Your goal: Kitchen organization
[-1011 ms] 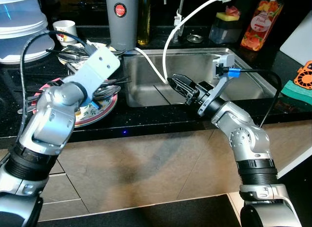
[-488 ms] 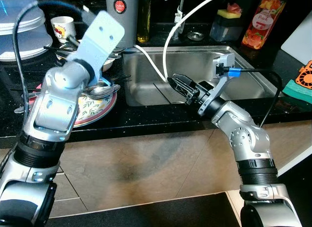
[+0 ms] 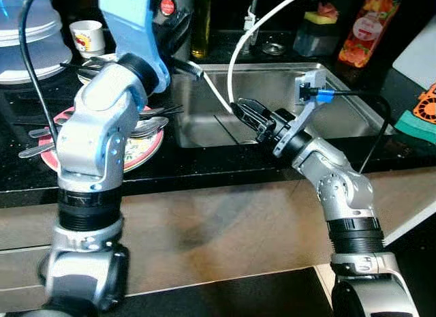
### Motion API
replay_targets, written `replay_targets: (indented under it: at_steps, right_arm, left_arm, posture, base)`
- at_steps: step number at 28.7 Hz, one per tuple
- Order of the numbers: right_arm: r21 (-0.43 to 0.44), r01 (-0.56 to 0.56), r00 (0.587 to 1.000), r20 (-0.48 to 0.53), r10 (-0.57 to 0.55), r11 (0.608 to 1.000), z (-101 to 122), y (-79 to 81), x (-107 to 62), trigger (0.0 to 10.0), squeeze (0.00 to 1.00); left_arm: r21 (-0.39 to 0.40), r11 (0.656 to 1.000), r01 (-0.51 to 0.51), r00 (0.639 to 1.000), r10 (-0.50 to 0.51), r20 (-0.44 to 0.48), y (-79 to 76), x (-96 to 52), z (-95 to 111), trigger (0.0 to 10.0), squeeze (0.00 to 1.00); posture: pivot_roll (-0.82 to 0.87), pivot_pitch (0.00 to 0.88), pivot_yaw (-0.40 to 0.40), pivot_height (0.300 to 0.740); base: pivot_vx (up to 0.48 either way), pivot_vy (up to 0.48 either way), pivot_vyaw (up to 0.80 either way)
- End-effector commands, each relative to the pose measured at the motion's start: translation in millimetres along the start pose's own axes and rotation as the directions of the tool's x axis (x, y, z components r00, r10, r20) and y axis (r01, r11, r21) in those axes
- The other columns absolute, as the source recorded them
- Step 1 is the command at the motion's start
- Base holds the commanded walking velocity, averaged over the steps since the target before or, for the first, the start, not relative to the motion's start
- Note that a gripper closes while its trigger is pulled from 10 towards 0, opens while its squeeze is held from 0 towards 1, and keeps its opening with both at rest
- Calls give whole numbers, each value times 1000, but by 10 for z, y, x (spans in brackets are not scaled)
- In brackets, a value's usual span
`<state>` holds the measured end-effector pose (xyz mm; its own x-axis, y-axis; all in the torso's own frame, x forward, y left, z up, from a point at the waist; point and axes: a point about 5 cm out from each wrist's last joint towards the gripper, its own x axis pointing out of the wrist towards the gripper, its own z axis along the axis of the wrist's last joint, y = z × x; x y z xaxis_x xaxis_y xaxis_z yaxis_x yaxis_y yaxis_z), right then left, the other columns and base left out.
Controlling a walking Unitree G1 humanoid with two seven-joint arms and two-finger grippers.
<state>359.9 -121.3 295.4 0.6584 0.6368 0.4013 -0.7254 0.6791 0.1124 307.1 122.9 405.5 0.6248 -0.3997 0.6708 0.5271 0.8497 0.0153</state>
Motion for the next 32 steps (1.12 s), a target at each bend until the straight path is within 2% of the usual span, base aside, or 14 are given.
replay_targets:
  at_steps: [1,5,6,7,8,11,14,16,19,21,22,26,29,32]
  right_arm:
    - [6,18,998,54,-18,1000,69,9,15,10000,0]
    - [45,45,994,93,-49,998,82,31,51,10000,0]
    - [69,54,992,109,-62,996,88,44,67,10000,208]
    - [117,71,987,138,-86,991,103,51,88,10000,1000]
    - [117,71,987,138,-86,991,103,51,88,10000,1000]
    - [155,92,976,182,-120,984,152,67,128,10000,1000]
    - [166,91,974,191,-122,982,166,82,145,10000,1000]
    - [229,61,973,204,-109,971,171,154,193,10000,1000]
    - [261,45,974,205,-101,964,164,191,213,10000,1000]
    - [340,-4,978,199,-67,941,138,299,252,10000,1000]
    - [361,-27,979,196,-47,932,122,362,269,10000,0]
    - [436,-65,981,194,-24,898,80,496,316,10000,0]
    - [445,-65,980,196,-26,893,76,505,322,10000,0]
    - [476,-58,979,200,-43,878,67,539,339,10000,0]
  left_arm:
    - [-86,996,-35,998,39,48,107,-52,5,0,0]
    - [-167,983,-81,993,94,73,255,-110,-2,0,0]
    - [-195,974,-112,986,132,97,325,-136,23,0,0]
    - [-254,958,-132,977,169,131,404,-163,74,0,0]
    - [-254,958,-132,977,169,131,404,-163,74,0,0]
    - [-364,921,-142,965,210,155,531,-226,114,0,0]
    - [-393,910,-130,967,205,153,549,-249,103,0,0]
    - [-463,880,-108,965,204,162,570,-289,84,0,0]
    - [-481,871,-103,964,207,168,574,-297,79,0,0]
    - [-498,861,-105,964,211,162,573,-308,51,0,0]
    - [-504,857,-109,964,215,156,570,-312,31,0,0]
    - [-542,836,-91,966,207,157,542,-308,9,0,0]
    - [-551,830,-87,966,205,156,533,-304,6,0,0]
    - [-596,802,-45,978,156,135,471,-290,-22,0,0]
  posture:
    - [-22,143,-50,740]
    - [-25,146,-48,740]
    - [-25,147,-44,740]
    - [-24,146,-40,740]
    - [-24,146,-40,740]
    - [-16,147,-33,740]
    - [-16,147,-32,740]
    - [-13,146,-30,740]
    - [-13,147,-30,740]
    - [-13,145,-30,740]
    - [-12,145,-29,740]
    - [-8,140,-28,740]
    - [-8,140,-28,740]
    - [-4,136,-22,740]
  base:
    - [0,0,0]
    - [0,0,0]
    - [0,0,0]
    - [0,0,0]
    - [0,0,0]
    - [0,0,0]
    - [0,0,0]
    - [0,0,0]
    - [0,0,0]
    - [0,0,0]
    - [0,0,0]
    - [0,0,0]
    - [0,0,0]
    - [0,0,0]
